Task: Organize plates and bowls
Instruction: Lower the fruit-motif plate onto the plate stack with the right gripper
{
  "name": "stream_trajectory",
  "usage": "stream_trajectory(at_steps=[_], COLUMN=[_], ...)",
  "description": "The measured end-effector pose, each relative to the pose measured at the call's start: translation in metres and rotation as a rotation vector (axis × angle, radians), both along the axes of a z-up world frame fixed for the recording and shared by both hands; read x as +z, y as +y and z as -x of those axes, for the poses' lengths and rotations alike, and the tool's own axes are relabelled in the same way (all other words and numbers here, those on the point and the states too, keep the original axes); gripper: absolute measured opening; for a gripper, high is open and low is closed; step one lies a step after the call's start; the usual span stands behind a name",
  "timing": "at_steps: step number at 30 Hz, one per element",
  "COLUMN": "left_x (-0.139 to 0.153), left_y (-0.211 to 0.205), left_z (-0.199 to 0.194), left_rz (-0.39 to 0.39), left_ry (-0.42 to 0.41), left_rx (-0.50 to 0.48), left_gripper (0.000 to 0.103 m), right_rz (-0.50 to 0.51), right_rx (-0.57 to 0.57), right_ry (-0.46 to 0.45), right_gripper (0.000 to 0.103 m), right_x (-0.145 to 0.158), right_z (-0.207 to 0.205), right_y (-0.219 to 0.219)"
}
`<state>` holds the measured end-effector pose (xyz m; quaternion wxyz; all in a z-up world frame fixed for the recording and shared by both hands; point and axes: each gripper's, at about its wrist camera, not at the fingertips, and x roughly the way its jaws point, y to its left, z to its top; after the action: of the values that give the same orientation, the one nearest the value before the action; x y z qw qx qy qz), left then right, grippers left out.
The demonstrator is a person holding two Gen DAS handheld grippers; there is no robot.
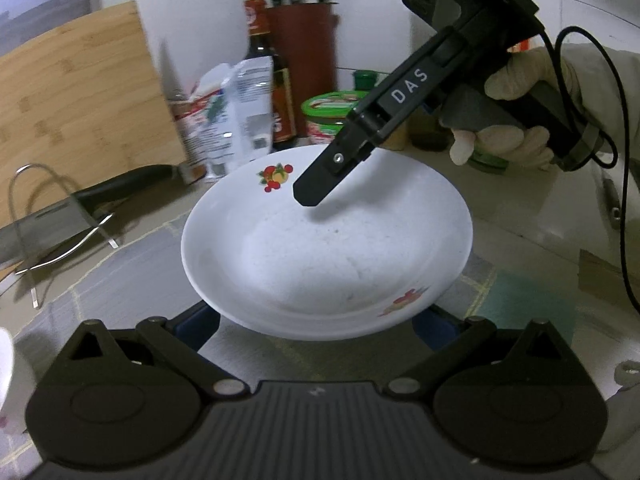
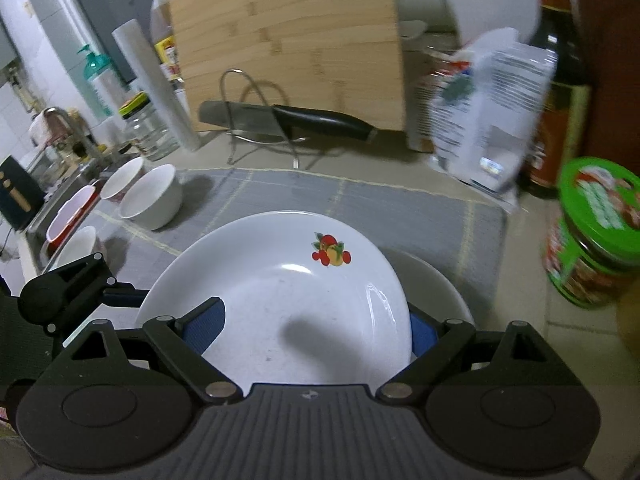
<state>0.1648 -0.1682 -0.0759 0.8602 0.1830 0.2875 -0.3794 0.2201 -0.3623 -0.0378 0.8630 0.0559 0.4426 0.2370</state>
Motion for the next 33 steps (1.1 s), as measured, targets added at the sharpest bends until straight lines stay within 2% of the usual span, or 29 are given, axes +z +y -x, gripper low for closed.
stream_trajectory(at_steps=[8,14,33], left_x=[-0.007,-0.009,-0.008], left_y=[-0.018,-0.025,-0.023], left_z=[-0.001,-0.004,-0.010], left_rz=[0.000,-0.016,-0.048], left_ry=[0.022,0.035,0.067], left_rx=[-0.059,-0.075,-0.014], left_gripper=[0.102,0.102,0.101], right_rz=[0.013,0.022,0.034], right_rx=[-0.066,-0.075,-0.019], right_ry=[0.018,0.029,0.056], right_gripper=[0.095,0.095,0.095], right_x=[-0.006,-0.009,-0.022], right_z=[0.013,0.015,-0.005], right_y=[-0.022,-0.028,-0.013])
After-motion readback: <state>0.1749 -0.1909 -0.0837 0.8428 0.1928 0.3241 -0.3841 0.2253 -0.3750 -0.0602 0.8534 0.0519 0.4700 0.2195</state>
